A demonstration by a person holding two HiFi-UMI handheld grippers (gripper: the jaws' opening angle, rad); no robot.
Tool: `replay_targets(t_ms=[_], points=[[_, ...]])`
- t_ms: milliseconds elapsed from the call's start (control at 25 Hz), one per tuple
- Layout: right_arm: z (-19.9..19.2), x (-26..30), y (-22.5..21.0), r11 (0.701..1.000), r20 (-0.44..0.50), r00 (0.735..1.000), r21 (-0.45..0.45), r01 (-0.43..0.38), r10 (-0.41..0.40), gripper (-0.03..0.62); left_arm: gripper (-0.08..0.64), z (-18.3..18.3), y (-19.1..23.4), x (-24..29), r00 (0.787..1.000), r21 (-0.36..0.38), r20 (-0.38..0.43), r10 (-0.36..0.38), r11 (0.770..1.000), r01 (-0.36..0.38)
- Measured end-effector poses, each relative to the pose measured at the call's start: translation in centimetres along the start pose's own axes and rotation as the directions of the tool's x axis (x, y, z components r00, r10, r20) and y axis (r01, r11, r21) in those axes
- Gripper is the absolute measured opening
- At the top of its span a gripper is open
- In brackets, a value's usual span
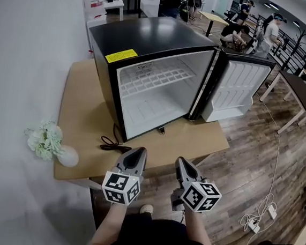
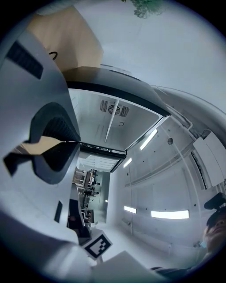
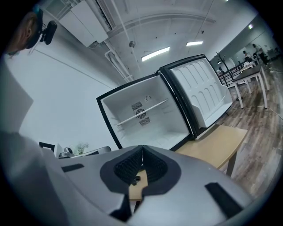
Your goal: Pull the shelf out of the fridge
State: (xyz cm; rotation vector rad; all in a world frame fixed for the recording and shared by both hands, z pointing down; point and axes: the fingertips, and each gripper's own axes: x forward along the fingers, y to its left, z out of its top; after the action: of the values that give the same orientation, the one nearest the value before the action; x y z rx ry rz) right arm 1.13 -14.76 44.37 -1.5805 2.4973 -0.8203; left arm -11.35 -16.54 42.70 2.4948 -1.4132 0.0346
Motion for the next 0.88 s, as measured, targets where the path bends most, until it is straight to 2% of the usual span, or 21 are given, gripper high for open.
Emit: replay_targets(t_ms=[480, 880], points=[[-0.9, 1.3, -1.2, 0.999, -0.019, 0.999, 0.02, 0.031, -0.031, -0.008, 0.006, -1.6, 0.3, 1.6, 0.999, -0.024, -0.029, -0.041, 0.999, 0.04], [-1.9, 2.5, -1.7, 0.999, -0.06, 0.998, 0.042, 0.021, -0.019, -0.008, 0.006, -2.6, 1.2, 1.9, 0.999, -0.061, -0.047, -0.012, 0.998, 0.01]])
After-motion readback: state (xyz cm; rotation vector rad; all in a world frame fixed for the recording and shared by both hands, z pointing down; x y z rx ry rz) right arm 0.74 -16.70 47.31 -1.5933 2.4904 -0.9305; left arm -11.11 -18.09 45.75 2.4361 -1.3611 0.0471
